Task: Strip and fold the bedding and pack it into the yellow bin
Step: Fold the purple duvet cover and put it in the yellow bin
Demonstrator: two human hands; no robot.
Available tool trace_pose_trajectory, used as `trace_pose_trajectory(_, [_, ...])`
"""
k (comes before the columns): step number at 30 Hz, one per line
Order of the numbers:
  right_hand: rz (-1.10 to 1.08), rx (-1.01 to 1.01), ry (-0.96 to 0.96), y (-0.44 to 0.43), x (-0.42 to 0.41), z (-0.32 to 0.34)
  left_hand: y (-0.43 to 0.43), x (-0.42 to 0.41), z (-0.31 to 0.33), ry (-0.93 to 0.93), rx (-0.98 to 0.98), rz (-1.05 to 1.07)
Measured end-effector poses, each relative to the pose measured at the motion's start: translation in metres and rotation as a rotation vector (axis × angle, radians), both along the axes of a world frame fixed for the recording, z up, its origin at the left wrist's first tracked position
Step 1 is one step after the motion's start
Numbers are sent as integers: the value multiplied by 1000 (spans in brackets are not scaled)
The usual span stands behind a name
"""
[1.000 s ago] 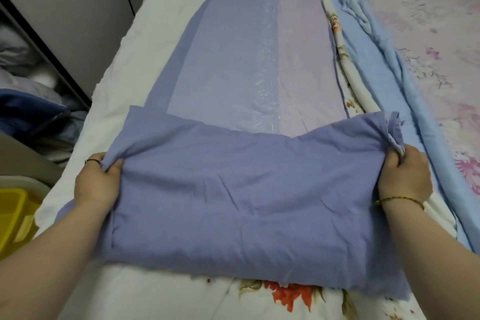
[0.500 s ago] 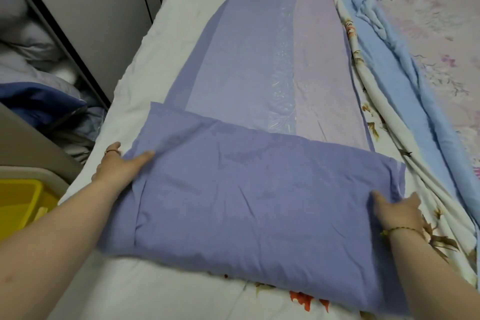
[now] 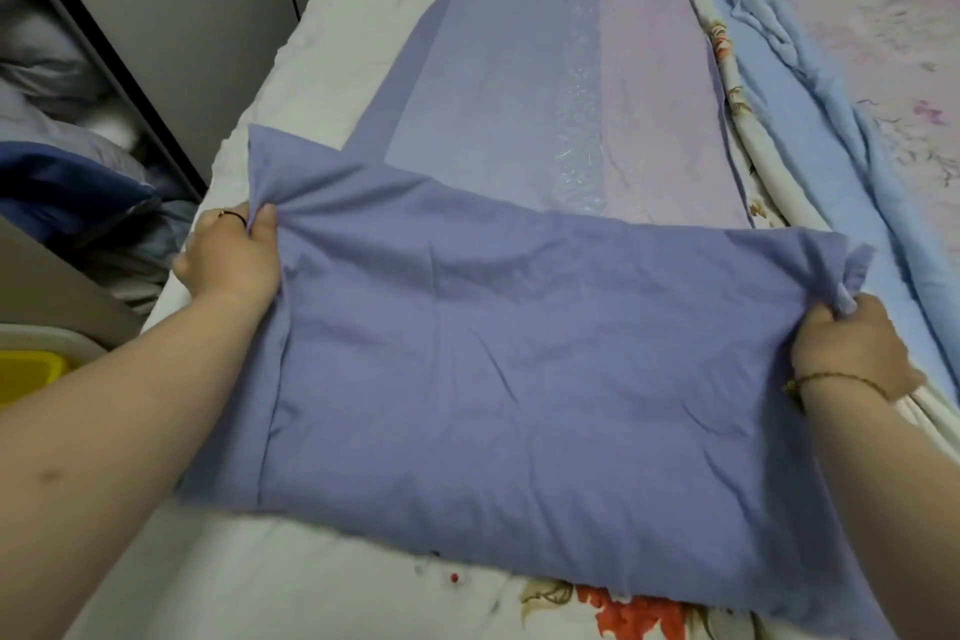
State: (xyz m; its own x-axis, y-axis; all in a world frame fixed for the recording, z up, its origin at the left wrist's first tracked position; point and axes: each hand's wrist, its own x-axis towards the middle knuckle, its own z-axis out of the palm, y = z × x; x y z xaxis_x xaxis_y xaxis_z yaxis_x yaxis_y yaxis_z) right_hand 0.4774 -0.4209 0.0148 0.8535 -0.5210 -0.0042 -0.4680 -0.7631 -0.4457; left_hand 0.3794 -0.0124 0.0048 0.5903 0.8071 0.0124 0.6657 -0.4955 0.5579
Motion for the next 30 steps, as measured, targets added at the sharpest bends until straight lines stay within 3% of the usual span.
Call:
trace_pose_trajectory(3, [117,-48,299,15,-9,-1,-8,-21,1,236,-151,-50])
trace_pose_trajectory(6, [397,-233,367,46,-56,-15,-35,-76,-5,321,-30,-119])
trace_pose_trajectory(11, [743,-237,399,116,-145,-33,-80,-166,-28,192,121,-34])
trace_pose_trajectory(15, [791,-288,453,137,-173,-34,-81,-181,-26,170,-31,52])
trace_pose_trajectory(17, [799,-312,351,139,-176,-34,-76,-180,-24,142,-140,80])
trace_pose_trajectory(19, [837,-265,60,144,-179,-41,-73,-181,-21,25,-211,122])
trace_pose_trajectory(20, [910,-212,7,146,-183,-43,-72,-182,-18,-52,-263,160])
trace_pose_trajectory(24, [1255,-317,-32,157,-200,-58,-66,-181,-6,-255,-480,309])
trace_pose_trajectory(27, [1227,-306,-174,160,-194,-67,-56,-167,8,-359,-617,330])
trace_pose_trajectory(30, [1178,-207,-173,161,-189,-65,-45,-152,16,-539,-884,329])
